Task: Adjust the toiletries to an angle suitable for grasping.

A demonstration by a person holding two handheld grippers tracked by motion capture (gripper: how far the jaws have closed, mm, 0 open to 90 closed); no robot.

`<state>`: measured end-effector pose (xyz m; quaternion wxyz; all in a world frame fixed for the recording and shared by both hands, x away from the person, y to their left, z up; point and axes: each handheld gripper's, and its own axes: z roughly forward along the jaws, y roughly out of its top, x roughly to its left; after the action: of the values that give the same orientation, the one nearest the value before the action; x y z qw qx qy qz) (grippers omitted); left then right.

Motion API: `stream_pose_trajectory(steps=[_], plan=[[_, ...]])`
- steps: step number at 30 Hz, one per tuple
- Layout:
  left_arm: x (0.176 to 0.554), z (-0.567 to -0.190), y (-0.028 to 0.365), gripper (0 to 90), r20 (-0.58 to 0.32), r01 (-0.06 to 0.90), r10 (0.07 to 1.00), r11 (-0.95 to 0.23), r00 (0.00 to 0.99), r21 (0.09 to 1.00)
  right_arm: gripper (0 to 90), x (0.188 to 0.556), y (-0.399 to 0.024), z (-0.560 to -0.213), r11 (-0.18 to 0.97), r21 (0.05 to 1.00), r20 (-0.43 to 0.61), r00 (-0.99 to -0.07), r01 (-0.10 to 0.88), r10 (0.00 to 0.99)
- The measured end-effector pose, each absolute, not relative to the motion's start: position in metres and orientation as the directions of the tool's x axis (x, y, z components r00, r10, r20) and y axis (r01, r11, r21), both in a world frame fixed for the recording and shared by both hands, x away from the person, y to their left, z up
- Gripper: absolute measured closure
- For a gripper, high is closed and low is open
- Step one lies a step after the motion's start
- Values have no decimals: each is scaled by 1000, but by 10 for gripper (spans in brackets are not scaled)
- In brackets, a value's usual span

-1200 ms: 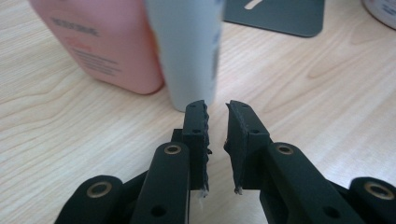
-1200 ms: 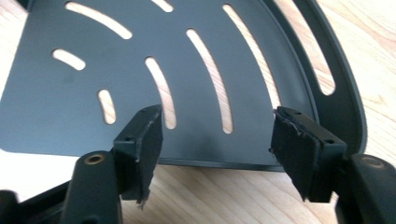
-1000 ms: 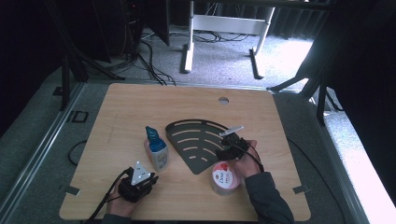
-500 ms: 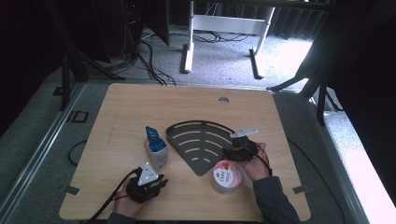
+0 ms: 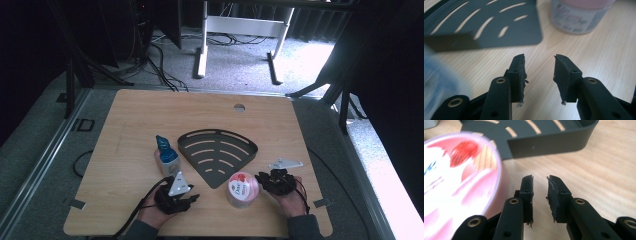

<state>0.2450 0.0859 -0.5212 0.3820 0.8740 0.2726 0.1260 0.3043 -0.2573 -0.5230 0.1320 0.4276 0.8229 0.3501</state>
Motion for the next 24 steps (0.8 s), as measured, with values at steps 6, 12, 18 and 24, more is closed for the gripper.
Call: stream_pose_trajectory(steps=[6,12,18,24], plan=[[255,-524,51,533,11,336,506,-589,863,735,740,291,-262,-526,401,691,101,-630,601,770],[263,-528,26,411,-9,294,436,-591,900,751,767,289,-262,-528,401,695,118,-645,597,755],[266,-529,23,332,-38,300,424,-572,905,764,774,286,-255,-530,427,701,117,-683,571,721],[262,-529,26,295,-26,266,385,-585,922,766,775,285,-248,-530,438,710,123,-709,552,695]])
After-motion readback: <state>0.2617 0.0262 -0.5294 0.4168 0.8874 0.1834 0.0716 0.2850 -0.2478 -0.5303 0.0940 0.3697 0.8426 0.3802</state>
